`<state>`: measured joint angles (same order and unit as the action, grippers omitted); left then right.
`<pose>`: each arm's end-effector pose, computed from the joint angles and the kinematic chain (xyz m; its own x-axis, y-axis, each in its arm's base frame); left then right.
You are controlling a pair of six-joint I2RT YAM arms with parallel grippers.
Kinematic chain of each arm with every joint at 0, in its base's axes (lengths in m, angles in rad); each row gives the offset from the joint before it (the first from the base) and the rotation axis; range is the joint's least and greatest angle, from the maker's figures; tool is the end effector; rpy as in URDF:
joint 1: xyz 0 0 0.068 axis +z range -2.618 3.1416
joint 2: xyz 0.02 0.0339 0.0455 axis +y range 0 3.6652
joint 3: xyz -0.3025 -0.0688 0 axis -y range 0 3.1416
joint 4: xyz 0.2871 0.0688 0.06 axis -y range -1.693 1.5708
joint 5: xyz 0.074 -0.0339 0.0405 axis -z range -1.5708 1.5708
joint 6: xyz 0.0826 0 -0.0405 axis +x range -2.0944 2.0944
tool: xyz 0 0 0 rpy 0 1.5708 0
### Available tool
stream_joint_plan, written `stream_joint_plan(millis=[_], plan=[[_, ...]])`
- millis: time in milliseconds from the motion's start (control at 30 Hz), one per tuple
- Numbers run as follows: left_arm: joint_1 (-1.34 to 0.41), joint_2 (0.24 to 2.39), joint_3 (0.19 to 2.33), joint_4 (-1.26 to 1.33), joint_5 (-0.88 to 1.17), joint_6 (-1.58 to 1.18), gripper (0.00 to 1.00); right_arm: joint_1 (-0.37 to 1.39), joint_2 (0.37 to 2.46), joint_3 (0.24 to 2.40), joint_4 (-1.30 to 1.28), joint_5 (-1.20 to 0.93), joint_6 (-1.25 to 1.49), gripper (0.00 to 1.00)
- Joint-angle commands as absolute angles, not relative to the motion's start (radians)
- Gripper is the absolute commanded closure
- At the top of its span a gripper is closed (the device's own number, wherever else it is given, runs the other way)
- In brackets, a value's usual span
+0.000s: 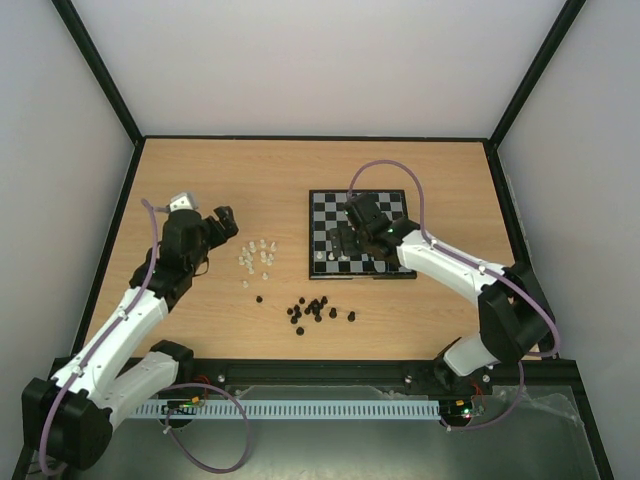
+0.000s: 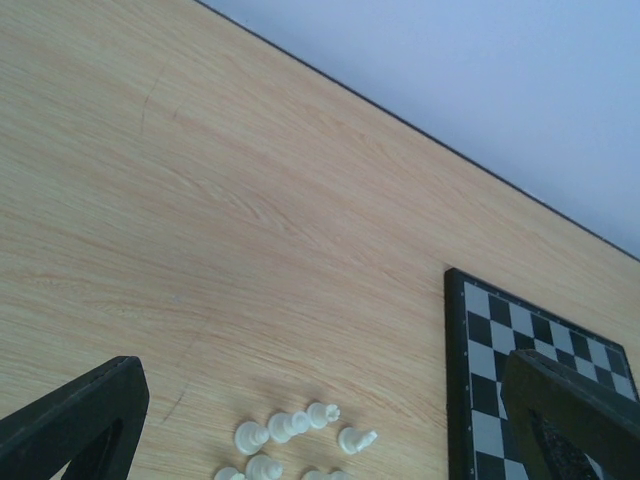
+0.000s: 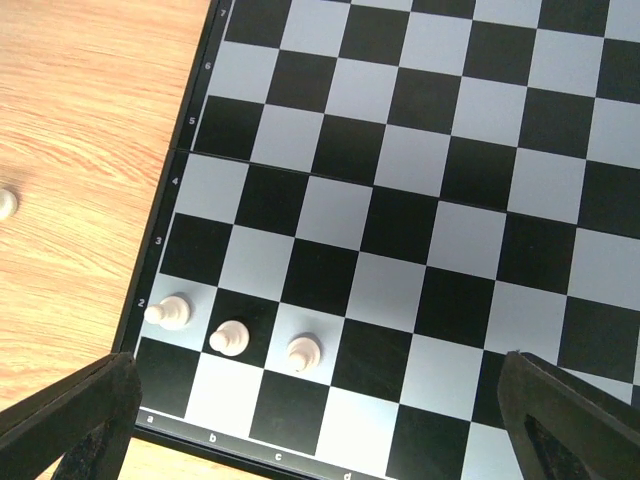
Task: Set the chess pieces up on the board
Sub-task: Pick up the chess piece at the center of the board.
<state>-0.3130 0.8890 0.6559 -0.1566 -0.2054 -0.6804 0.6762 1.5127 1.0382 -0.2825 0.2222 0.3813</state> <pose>0.2581 -0.0658 0.2816 -0.3577 -0.5316 -0.7678 -0.1326 0.8428 -0.5217 0.3215 0.2346 0.2315 -0.6778 -0.0785 -0.7310 -0.2513 0.9591 0.1300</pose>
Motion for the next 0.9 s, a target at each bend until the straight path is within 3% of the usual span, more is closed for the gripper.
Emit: stream_joint_plan(millis=[0,867], plan=[[-0.305,0.923,0.64,-0.135,-0.196,-0.678,0.01,0.676,1.469,1.001,-0.249,0.211,0.39,0.01],[-0.302,0.965,0.631,-0.111,-0.189,-0.673,0.0,0.675,1.421,0.915,-0.155,0.153,0.415,0.01]])
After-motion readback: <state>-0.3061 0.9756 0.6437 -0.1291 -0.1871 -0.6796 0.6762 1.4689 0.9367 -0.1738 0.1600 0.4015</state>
